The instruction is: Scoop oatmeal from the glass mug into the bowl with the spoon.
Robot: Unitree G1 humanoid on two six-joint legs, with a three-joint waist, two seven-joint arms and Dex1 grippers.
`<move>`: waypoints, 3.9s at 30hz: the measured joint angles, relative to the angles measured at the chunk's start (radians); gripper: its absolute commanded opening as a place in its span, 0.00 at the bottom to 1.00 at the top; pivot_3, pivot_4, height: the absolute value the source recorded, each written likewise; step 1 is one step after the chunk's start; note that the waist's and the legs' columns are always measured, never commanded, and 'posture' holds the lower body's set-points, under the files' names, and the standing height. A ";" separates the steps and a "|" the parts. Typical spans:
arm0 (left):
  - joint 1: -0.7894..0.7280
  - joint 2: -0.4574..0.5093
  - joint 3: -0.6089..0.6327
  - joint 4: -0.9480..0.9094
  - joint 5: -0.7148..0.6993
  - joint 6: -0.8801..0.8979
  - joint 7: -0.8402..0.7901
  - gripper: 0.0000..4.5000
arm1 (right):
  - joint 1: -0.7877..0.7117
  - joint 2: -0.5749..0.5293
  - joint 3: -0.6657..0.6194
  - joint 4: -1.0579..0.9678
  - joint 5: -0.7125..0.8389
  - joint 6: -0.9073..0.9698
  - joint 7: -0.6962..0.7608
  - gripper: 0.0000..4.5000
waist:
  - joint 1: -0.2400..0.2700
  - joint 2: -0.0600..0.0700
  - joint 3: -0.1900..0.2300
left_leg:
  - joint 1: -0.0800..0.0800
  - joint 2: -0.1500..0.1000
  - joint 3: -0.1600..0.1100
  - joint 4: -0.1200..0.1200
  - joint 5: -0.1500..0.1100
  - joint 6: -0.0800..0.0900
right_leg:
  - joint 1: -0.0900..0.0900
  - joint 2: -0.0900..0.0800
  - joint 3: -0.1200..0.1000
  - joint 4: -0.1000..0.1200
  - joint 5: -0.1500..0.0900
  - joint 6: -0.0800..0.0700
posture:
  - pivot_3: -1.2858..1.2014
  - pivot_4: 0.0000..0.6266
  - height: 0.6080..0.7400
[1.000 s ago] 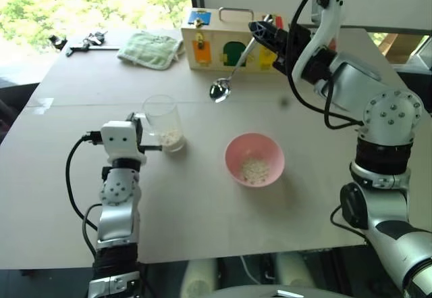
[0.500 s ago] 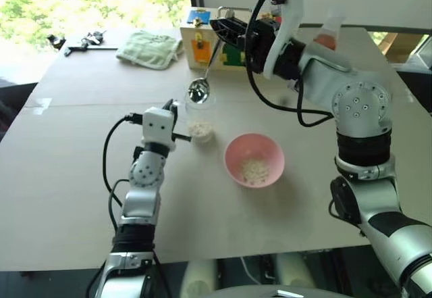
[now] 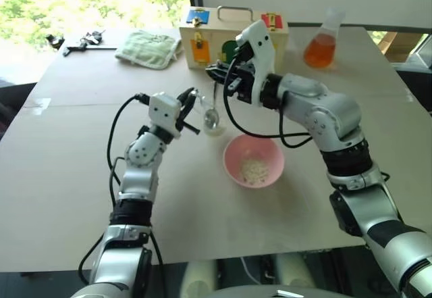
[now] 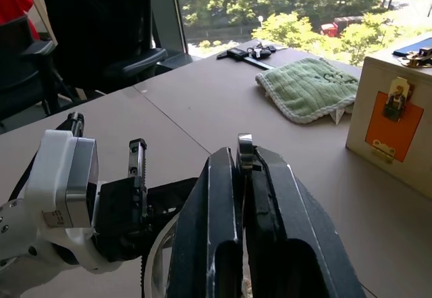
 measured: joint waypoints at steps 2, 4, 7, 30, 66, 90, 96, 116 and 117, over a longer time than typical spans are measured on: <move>-0.003 0.004 -0.002 0.018 0.000 -0.013 -0.021 0.01 | 0.018 0.011 0.000 0.005 -0.014 -0.001 0.006 0.00 | 0.000 0.000 0.000 | 0.000 0.000 0.001 0.000 0.000 0.000 | 0.000 0.000 0.000 0.000 0.000 0.000 | 0.52 0.24 1.00; -0.006 0.005 -0.003 0.037 0.000 -0.025 -0.037 0.01 | 0.028 0.022 0.000 0.005 -0.025 0.002 0.013 0.00 | 0.000 0.000 0.000 | 0.000 0.000 0.002 0.000 0.000 0.000 | 0.000 0.000 0.000 0.000 0.000 0.000 | 0.52 0.24 1.00; -0.015 0.009 -0.004 0.055 0.000 -0.034 -0.057 0.01 | 0.049 0.027 0.000 -0.001 -0.038 0.003 0.026 0.00 | 0.000 0.000 0.000 | 0.000 0.000 0.002 0.000 0.000 0.000 | 0.000 0.000 0.000 0.000 0.000 0.000 | 0.52 0.24 1.00; -0.030 0.022 -0.004 0.108 0.003 -0.078 -0.092 0.01 | 0.024 0.215 -0.387 0.028 0.099 0.427 -0.256 0.00 | -0.001 0.000 0.000 | 0.000 -0.001 0.002 0.000 0.001 -0.001 | 0.000 0.000 -0.001 0.003 0.000 0.000 | 0.52 0.24 1.00; -0.001 0.000 -0.006 0.106 0.020 -0.104 -0.010 0.01 | -0.127 0.191 -0.717 0.149 0.287 0.517 -0.490 0.00 | -0.002 0.000 0.000 | 0.000 0.000 0.003 0.000 0.001 -0.001 | 0.000 0.000 0.000 0.004 0.000 0.000 | 0.52 0.24 1.00; 0.008 -0.018 -0.006 0.107 0.057 -0.130 0.061 0.01 | -0.105 0.227 -0.897 0.160 0.600 0.520 -0.859 0.00 | -0.002 0.001 0.000 | 0.001 0.001 0.004 0.000 0.001 -0.001 | 0.000 0.000 0.001 0.004 0.000 0.000 | 0.52 0.24 1.00; 0.008 -0.028 -0.006 0.110 0.060 -0.138 0.077 0.01 | -0.101 0.224 -0.895 0.168 0.667 0.477 -0.914 0.00 | -0.002 0.001 0.000 | 0.000 0.001 0.003 0.000 0.001 -0.001 | 0.000 0.000 0.001 0.004 0.000 0.000 | 0.52 0.24 1.00; -0.018 -0.082 -0.005 0.122 0.019 -0.137 0.053 0.01 | -0.019 0.157 -0.822 0.169 0.910 0.334 -1.033 0.00 | -0.001 0.001 0.000 | 0.000 0.001 0.003 0.000 0.001 -0.001 | 0.000 0.000 0.001 0.004 0.000 0.000 | 0.52 0.24 1.00; -0.018 -0.083 -0.005 0.124 0.019 -0.137 0.053 0.01 | -0.010 0.154 -0.815 0.161 0.924 0.327 -1.040 0.00 | -0.001 0.001 0.000 | 0.000 0.001 0.003 0.000 0.001 -0.001 | 0.000 0.000 0.001 0.004 0.000 0.000 | 0.52 0.24 1.00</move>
